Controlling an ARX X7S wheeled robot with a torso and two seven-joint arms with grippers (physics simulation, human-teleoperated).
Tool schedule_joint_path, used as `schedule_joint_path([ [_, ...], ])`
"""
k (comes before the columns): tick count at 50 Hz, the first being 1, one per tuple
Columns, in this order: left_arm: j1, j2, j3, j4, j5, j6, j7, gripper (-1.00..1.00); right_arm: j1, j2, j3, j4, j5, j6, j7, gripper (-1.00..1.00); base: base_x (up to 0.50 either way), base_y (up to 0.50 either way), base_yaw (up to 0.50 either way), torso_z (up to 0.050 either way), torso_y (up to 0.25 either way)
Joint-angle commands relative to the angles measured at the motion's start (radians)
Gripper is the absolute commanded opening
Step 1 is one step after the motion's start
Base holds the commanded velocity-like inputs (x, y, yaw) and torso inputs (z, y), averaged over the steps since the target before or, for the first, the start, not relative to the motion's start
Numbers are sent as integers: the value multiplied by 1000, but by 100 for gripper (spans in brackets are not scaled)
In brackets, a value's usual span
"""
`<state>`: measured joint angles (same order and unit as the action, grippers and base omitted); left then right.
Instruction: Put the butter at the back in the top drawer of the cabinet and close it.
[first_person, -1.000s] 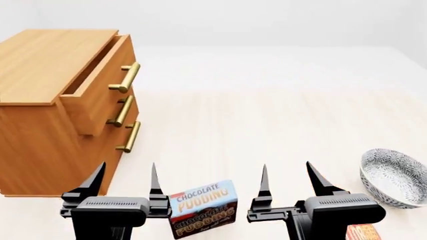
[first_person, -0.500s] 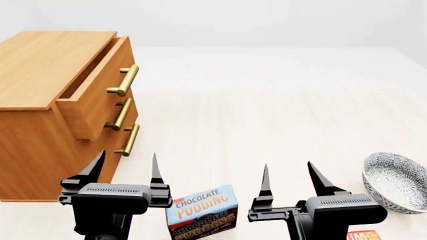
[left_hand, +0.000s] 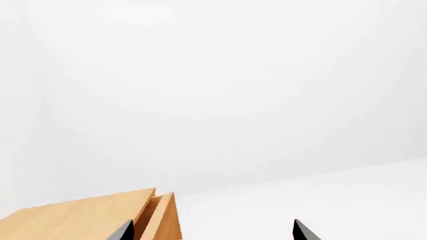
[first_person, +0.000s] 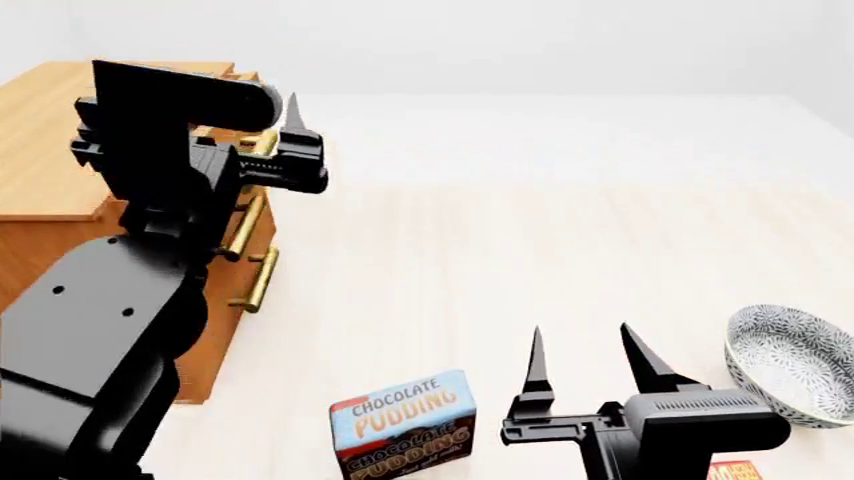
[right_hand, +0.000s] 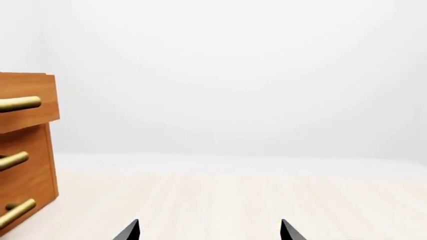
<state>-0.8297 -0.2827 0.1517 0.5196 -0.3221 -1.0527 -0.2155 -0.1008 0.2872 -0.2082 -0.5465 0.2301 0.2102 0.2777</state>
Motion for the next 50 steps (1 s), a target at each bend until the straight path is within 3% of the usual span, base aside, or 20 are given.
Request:
schedule_joint_path([
  [1,-333,-1,38,-193,3,-93,28,100,-6,10,6,-18,23,6,3,100,0,0,0,0,0],
  [8,-417,12,58,-335,27,-75,27,100,-5,17,7,-26,28,15,7,100,0,0,0,0,0],
  [21,-627,51,120,-772,79,-42,46,100,-8,29,9,-46,36,31,15,100,0,0,0,0,0],
  [26,-696,77,167,-1032,97,-42,79,100,-8,35,9,-52,40,34,15,100,0,0,0,0,0],
  [32,-822,121,105,-1336,71,-40,94,100,-9,37,20,-35,52,19,10,100,0,0,0,0,0],
  [38,-940,151,119,-1580,69,-54,149,100,0,35,20,-14,57,11,7,100,0,0,0,0,0],
  [41,-987,170,149,-1693,100,-51,133,100,5,34,19,-8,59,12,7,100,0,0,0,0,0],
  [43,-1036,179,110,-1807,89,-42,86,100,6,34,18,-6,60,12,8,100,0,0,0,0,0],
  [45,-1051,174,67,-1825,77,-60,51,100,6,35,17,-6,59,11,8,100,0,0,0,0,0],
  [50,-1069,178,90,-1819,94,-94,118,100,3,35,14,2,58,2,8,100,0,0,0,0,0],
])
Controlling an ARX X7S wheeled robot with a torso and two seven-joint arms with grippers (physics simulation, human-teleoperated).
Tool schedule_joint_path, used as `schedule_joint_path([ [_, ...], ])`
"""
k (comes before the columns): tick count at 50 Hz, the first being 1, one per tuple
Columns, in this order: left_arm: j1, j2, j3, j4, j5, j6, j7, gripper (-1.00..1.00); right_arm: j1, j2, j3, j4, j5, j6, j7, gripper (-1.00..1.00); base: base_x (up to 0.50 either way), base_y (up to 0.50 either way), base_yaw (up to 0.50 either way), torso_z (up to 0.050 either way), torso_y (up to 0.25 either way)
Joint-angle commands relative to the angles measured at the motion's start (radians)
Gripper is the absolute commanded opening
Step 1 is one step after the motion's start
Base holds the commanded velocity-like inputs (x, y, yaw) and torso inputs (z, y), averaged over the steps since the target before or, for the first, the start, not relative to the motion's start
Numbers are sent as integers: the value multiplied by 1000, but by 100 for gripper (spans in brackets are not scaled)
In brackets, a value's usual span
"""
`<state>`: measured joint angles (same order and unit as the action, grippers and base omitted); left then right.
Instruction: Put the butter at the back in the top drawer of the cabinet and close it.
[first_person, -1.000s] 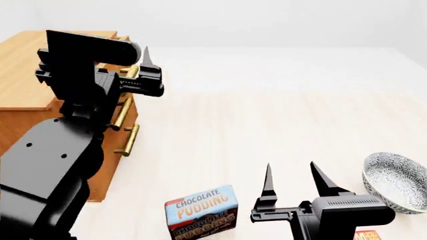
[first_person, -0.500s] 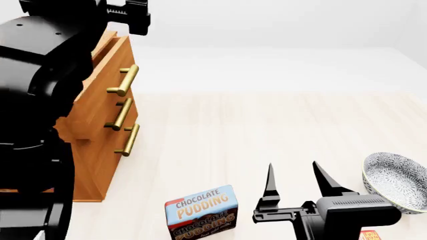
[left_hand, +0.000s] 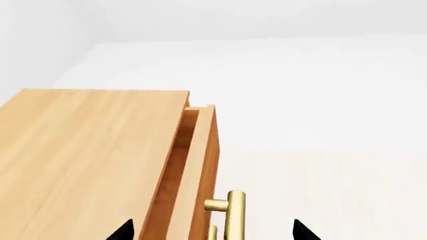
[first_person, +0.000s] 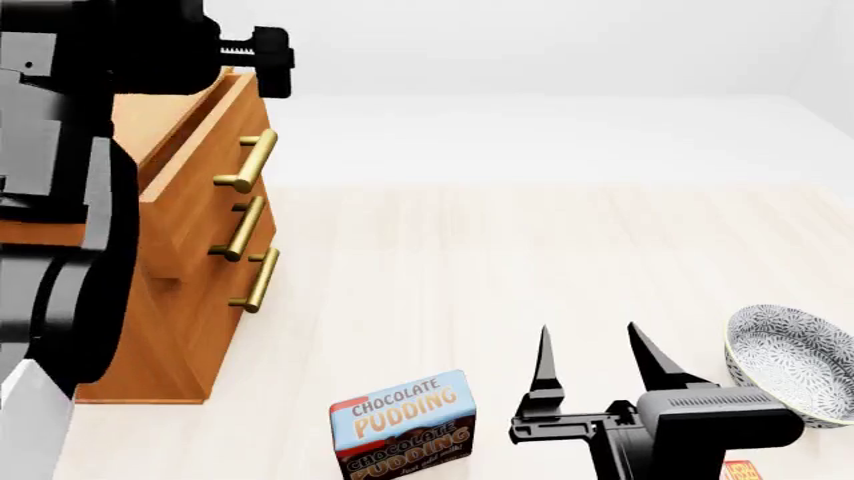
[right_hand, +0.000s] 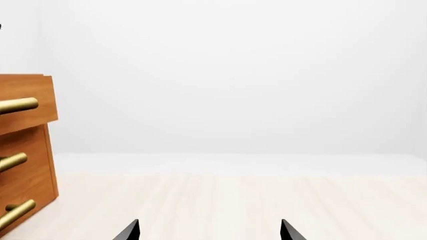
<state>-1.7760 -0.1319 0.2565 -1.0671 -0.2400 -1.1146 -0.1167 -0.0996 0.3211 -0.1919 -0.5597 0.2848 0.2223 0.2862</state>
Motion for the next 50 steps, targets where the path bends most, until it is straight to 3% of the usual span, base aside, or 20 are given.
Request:
schedule_joint_path([
  [1,-125,26,-17,-232,12,-38,21,100,1,1,-3,13,3,-9,0,100,0,0,0,0,0],
  [20,-85,16,-8,-95,8,-178,12,100,-11,9,-15,2,-6,-18,9,100,0,0,0,0,0],
  [50,-10,28,27,-105,17,-118,14,100,-8,13,-36,21,-21,-31,18,100,0,0,0,0,0],
])
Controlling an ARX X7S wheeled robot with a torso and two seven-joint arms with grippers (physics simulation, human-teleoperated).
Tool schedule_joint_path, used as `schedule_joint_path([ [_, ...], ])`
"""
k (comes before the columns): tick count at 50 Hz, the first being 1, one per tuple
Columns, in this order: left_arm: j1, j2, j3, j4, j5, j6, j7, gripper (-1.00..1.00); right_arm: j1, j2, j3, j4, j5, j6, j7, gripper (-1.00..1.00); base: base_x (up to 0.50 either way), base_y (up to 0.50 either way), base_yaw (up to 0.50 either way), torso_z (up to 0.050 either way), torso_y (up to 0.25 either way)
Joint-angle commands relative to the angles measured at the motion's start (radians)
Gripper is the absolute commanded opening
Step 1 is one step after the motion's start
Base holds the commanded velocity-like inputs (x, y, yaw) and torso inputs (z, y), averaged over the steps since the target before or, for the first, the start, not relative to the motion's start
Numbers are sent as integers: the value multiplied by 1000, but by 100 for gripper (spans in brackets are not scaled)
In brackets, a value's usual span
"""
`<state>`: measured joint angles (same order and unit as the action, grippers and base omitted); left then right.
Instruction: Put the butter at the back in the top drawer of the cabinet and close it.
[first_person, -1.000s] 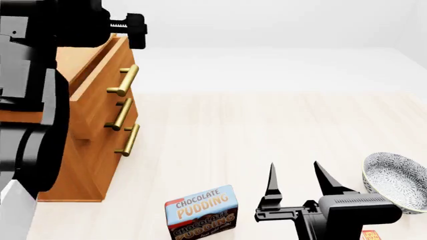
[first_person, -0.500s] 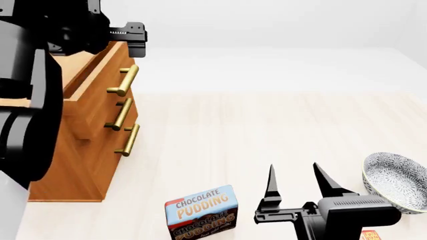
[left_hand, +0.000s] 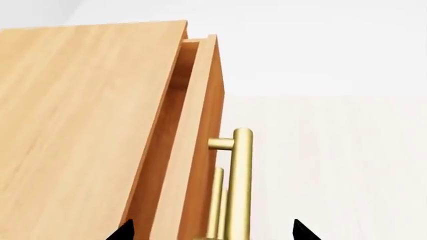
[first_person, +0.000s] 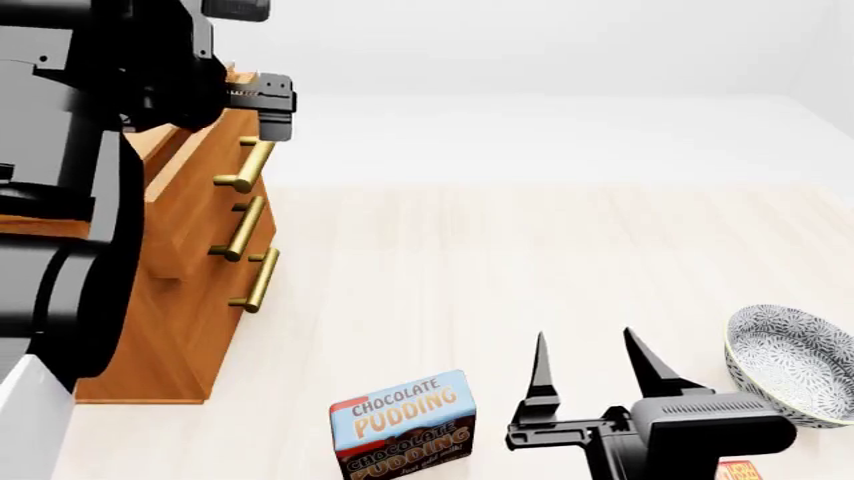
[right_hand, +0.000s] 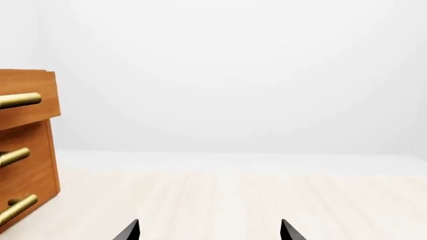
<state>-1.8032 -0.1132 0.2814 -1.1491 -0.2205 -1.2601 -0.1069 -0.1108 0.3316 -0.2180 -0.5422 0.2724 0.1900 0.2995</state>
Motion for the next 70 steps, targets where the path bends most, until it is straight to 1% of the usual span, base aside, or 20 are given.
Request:
schedule_joint_path([
  [1,16,10,3,-31,-3,33,5,100,3,3,-10,3,-9,2,5,100,0,0,0,0,0],
  [8,-7,24,10,-128,7,97,15,100,10,5,-15,10,-12,5,8,100,0,0,0,0,0],
  [12,-12,25,10,-148,13,112,17,100,13,6,-17,11,-13,8,9,100,0,0,0,0,0],
  [19,4,26,14,-153,29,133,19,100,15,7,-20,14,-12,9,11,100,0,0,0,0,0],
  [48,39,13,-44,-157,92,156,-14,100,17,10,-28,38,-8,-10,16,100,0,0,0,0,0],
  [70,97,13,-98,-158,140,164,13,100,21,10,-40,55,-12,-17,21,100,0,0,0,0,0],
])
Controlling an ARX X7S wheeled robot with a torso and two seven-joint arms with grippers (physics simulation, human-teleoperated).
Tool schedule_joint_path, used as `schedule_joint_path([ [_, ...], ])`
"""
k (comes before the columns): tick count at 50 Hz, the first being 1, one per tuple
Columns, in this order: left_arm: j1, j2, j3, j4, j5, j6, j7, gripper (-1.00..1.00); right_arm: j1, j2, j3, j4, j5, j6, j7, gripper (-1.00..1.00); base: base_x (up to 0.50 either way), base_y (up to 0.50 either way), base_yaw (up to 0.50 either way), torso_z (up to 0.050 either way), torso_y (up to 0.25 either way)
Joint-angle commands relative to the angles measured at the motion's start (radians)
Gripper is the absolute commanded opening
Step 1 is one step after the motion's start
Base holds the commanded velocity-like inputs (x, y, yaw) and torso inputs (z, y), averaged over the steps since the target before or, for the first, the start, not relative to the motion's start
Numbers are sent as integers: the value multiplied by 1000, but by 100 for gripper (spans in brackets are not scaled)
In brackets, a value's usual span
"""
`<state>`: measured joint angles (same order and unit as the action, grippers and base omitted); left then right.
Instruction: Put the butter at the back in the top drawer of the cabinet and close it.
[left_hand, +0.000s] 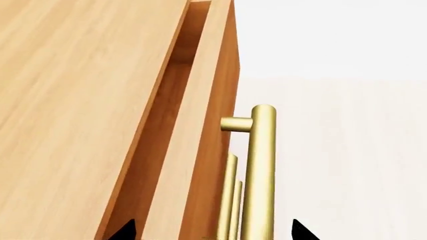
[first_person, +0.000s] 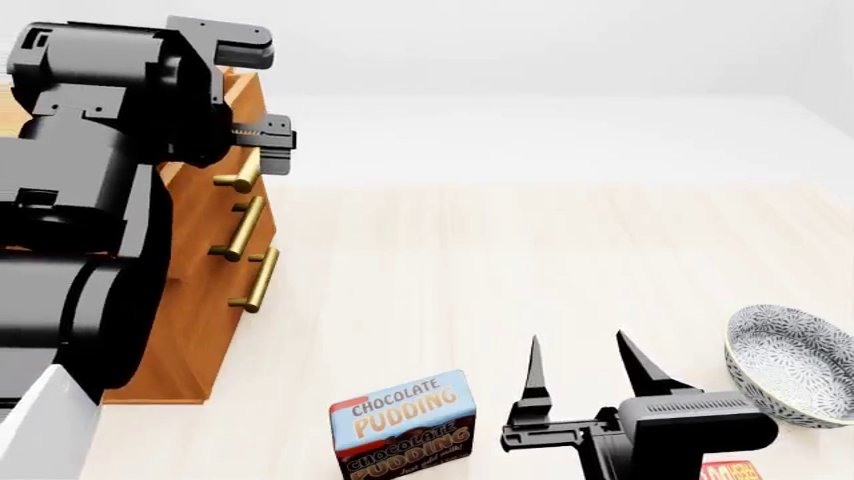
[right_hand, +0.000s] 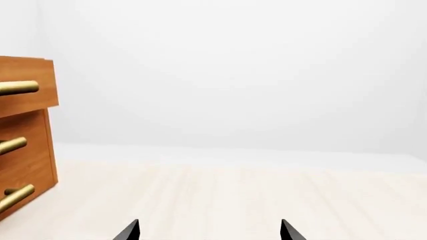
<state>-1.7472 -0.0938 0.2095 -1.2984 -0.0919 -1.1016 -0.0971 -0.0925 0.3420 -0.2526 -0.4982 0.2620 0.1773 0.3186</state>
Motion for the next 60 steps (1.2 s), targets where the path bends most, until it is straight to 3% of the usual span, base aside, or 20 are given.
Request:
schedule_joint_path([
  [1,43,-6,-28,-9,14,5,4,100,3,0,-6,11,-1,-5,2,100,0,0,0,0,0],
  [28,94,7,-76,-9,62,14,17,100,9,8,-13,13,0,-1,11,100,2,1,1,0,0],
  [43,72,71,-55,-2,61,-13,80,100,6,9,-18,18,1,-11,14,100,0,0,0,0,0],
  [60,133,79,-41,214,-14,-151,72,100,0,14,-23,16,3,-17,18,100,0,0,0,0,0],
])
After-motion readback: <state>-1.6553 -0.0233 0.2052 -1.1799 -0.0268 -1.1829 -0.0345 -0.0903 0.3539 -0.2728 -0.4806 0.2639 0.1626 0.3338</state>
